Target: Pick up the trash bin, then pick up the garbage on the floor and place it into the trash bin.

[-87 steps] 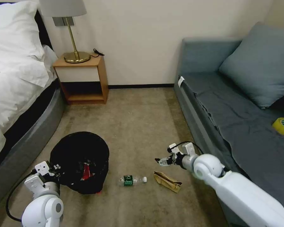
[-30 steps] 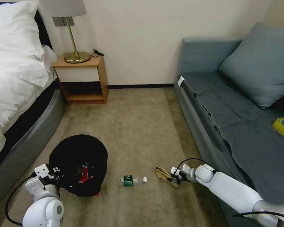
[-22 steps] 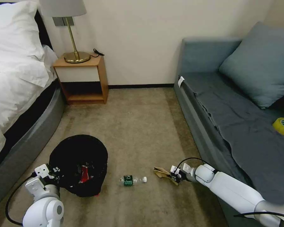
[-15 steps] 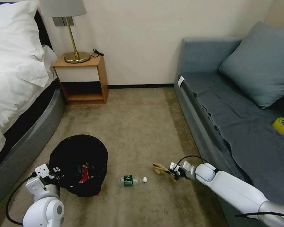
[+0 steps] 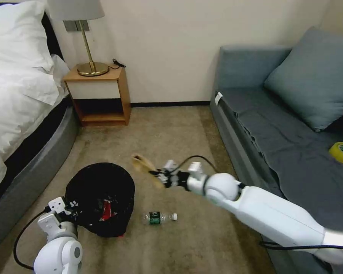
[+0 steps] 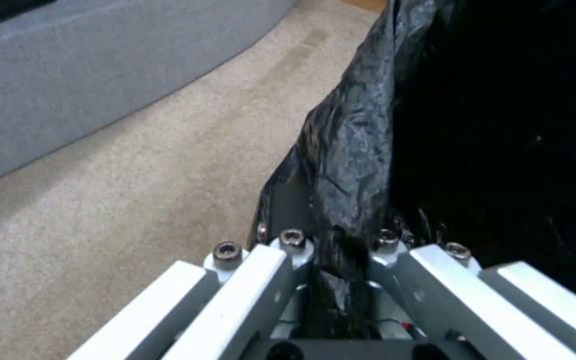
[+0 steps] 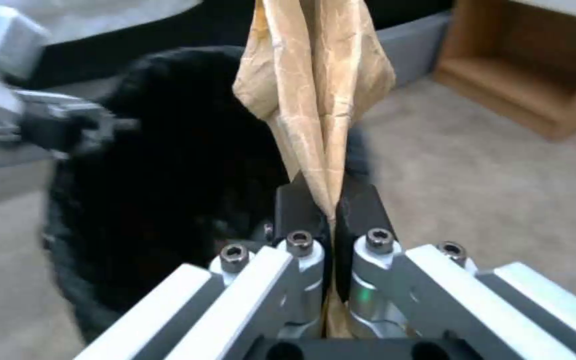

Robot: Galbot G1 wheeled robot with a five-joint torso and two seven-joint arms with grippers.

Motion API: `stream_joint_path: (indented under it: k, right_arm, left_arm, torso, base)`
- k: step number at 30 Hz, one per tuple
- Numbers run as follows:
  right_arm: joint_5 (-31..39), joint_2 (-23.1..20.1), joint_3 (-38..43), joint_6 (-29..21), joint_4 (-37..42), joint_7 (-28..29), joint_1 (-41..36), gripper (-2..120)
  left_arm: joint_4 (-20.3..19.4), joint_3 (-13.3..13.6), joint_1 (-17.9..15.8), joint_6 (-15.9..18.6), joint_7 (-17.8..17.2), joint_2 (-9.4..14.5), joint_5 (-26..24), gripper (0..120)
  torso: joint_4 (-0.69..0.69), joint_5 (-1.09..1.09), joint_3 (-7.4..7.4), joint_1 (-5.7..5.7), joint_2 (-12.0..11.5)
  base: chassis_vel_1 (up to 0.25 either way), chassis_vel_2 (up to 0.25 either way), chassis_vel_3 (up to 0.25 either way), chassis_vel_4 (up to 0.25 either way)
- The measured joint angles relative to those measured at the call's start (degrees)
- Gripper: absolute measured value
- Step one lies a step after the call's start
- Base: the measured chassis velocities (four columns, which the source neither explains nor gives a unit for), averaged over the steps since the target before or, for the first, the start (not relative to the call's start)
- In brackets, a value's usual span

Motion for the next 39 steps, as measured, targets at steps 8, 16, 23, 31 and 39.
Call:
stream_joint_path:
  k: [8,16,23,31,39]
  right_arm:
    - [1.80,14.76,-14.07,-0.59,-8.56,6.73,8.86,0]
    - [0.29,18.35,-17.53,-0.53,-13.32,9.84,9.11,17]
    - [-0.05,18.56,-17.69,0.05,-13.38,11.43,9.28,44]
    - [-0.88,17.30,-15.50,0.07,-11.17,11.59,9.17,71]
    - [-11.73,12.92,-10.42,1.86,-13.80,5.63,11.22,96]
  left_arm:
    - [-0.84,0.63,0.30,0.18,0.04,-0.45,0.84,2]
    - [-1.34,0.71,0.58,0.23,0.09,-0.58,0.99,2]
    - [-1.37,0.80,0.73,0.24,0.16,-0.74,1.09,2]
    - [-1.61,0.78,0.88,0.21,0.20,-0.77,1.12,2]
    - [-1.74,0.26,0.94,0.12,0.24,-0.52,0.89,2]
  torso:
    - [0.02,-0.01,0.00,0.00,-0.01]
    - [0.00,0.00,0.00,0.00,-0.01]
    - [-0.01,0.01,0.00,0.00,-0.01]
    - [0.00,0.01,0.00,0.00,-0.01]
    - [0.00,0.03,0.00,0.00,-0.01]
  base:
    - [0.000,0.000,0.000,0.000]
    - [0.000,0.000,0.000,0.000]
    - [0.000,0.000,0.000,0.000]
    - [0.000,0.000,0.000,0.000]
    - [0.000,0.000,0.000,0.000]
